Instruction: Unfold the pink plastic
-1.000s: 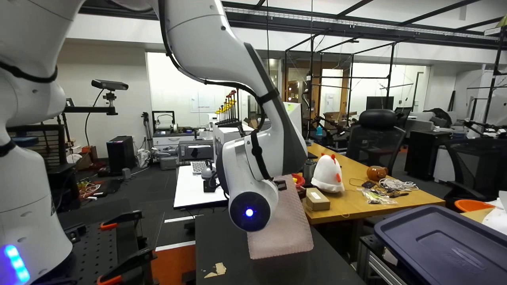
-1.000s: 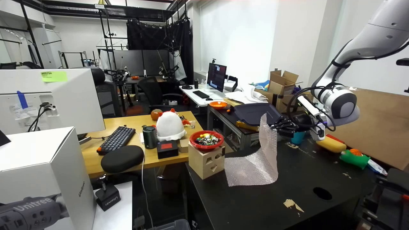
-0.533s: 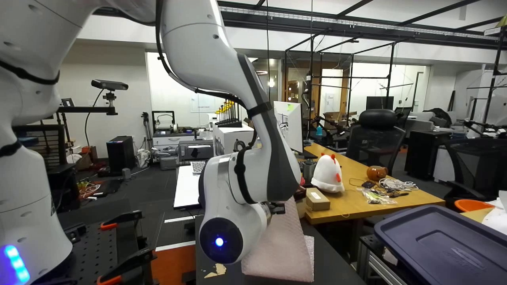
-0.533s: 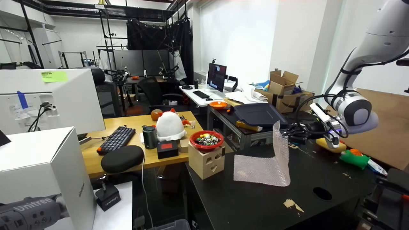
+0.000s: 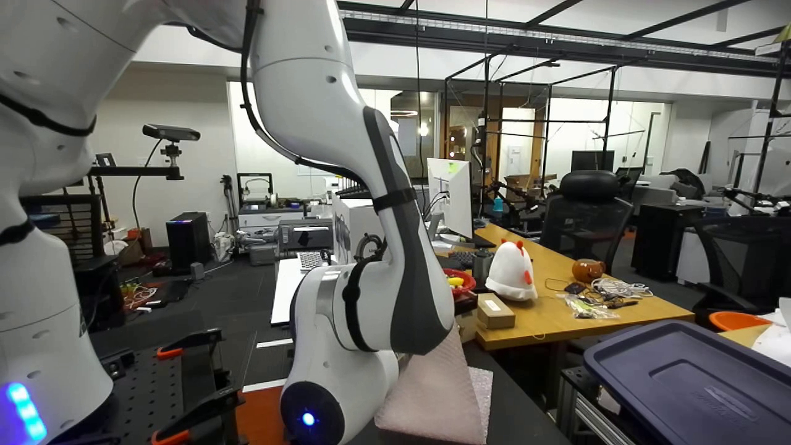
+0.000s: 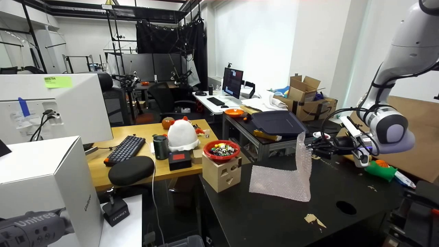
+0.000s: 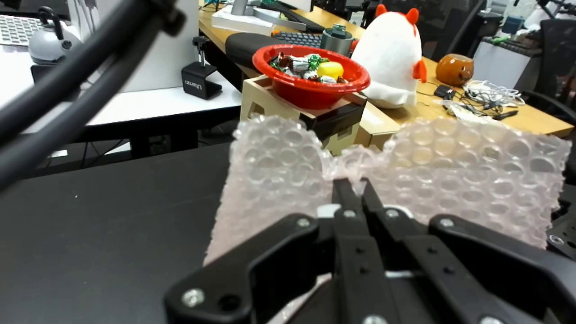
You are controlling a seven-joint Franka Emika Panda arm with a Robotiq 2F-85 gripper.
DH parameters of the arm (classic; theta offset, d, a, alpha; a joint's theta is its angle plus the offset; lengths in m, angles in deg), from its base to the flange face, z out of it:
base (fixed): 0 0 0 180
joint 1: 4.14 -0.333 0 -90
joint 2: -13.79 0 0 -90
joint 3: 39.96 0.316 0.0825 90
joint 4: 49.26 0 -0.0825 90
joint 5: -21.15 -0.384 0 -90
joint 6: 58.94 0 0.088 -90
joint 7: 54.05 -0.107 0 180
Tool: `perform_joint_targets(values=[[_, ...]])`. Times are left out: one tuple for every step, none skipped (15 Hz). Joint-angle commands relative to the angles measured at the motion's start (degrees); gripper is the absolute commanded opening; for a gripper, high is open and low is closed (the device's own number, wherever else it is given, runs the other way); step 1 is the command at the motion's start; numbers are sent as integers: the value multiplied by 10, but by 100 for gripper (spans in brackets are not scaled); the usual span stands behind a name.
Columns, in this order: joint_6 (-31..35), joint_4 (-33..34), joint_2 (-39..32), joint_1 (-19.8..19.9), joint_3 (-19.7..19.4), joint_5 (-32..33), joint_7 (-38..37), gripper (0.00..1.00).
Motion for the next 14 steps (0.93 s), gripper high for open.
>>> perform_joint_targets(values=[[2, -33, 18, -22, -30, -20, 6, 1], [11, -41, 24, -26, -37, -20, 4, 1], [35, -51, 34, -36, -47, -22, -3, 1], [47, -60, 44, -41, -55, -21, -4, 1], [66, -69, 53, -48, -63, -23, -3, 1], [84, -76, 63, -54, -69, -25, -1, 1], [98, -84, 73, -59, -75, -24, 1, 1], [112, -90, 84, -63, -78, -23, 3, 1], [122, -96, 95, -66, -80, -20, 5, 1], [133, -99, 105, -70, -81, -17, 6, 1], [141, -99, 114, -74, -79, -15, 7, 1], [144, -98, 122, -76, -76, -12, 8, 1], [138, -93, 128, -78, -71, -8, 12, 1], [130, -88, 133, -80, -67, -7, 16, 1]])
